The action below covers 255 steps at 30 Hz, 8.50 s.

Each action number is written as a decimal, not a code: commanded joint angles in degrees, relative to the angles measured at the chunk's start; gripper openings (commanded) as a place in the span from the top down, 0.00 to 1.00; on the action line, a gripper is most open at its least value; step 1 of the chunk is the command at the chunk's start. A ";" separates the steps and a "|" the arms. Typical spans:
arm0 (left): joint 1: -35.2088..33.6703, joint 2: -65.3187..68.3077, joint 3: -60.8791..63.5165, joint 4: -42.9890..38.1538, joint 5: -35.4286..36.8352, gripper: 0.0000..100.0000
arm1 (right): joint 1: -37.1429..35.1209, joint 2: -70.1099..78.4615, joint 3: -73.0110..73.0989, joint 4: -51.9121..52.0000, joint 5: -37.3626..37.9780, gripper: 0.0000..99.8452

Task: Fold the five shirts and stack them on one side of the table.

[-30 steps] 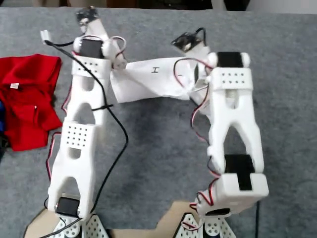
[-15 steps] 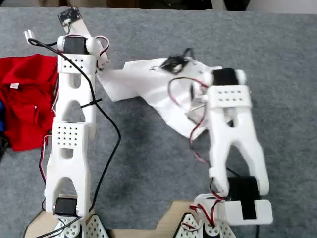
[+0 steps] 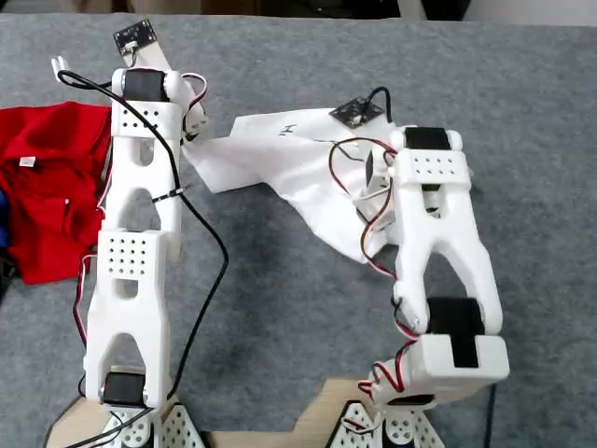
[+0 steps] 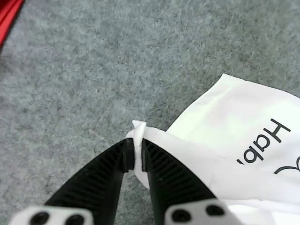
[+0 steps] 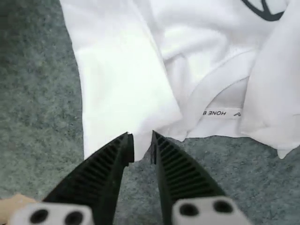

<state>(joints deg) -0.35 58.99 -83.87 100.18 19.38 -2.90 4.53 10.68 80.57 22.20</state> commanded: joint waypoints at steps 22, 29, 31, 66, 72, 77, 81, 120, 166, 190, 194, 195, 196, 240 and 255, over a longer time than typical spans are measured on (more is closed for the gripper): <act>0.00 -3.65 -0.44 0.62 -0.35 0.98 | 1.01 9.01 -6.81 -4.92 -15.65 0.85; 0.00 -3.65 -0.44 0.62 -0.35 0.98 | 1.01 9.89 -7.43 -5.54 -16.35 0.86; 0.00 -3.65 -0.44 0.62 -0.35 0.98 | 1.01 10.24 -7.16 -6.15 -16.35 0.88; -0.18 -17.01 0.18 0.70 -3.16 0.98 | 4.62 -11.65 -13.49 -4.13 -2.11 0.99; 0.44 -17.71 2.55 0.70 -5.10 0.98 | 3.65 -8.66 -6.46 -11.87 -0.44 0.99; 2.02 -17.71 2.46 0.70 -5.45 0.98 | 1.01 -6.20 -3.65 -13.27 2.11 0.99; 2.64 -17.71 2.55 0.70 -5.45 0.98 | 0.31 -4.70 -2.33 -15.21 1.85 0.99; 2.20 -17.63 2.55 0.70 -5.54 0.98 | 4.53 0.84 -0.40 -14.95 -2.20 0.89; -0.35 -18.15 2.02 0.70 -5.63 0.98 | 3.30 -5.41 -31.87 9.23 -1.14 0.99; 0.00 -17.71 2.11 0.70 -5.63 0.98 | 3.65 -2.95 -6.29 -1.32 -1.05 0.90; 0.00 -17.71 2.37 0.70 -5.63 0.98 | 7.69 -3.03 -1.45 -1.76 -1.14 0.90; 0.00 -17.63 2.46 0.70 -5.63 0.98 | 8.31 -3.03 -0.66 -2.11 -1.14 0.90; 0.09 -17.63 2.46 0.70 -5.63 0.98 | 8.84 -3.03 0.13 -2.64 -1.23 0.90; -0.18 -17.54 2.55 0.62 -5.71 0.98 | 5.41 9.36 -1.80 -12.75 -4.13 0.89; -0.18 -17.54 2.55 0.62 -5.71 0.98 | 2.24 12.35 -3.65 -11.52 -3.78 0.90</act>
<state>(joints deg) -0.26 45.36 -81.23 100.18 13.93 1.41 17.10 9.54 68.53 18.51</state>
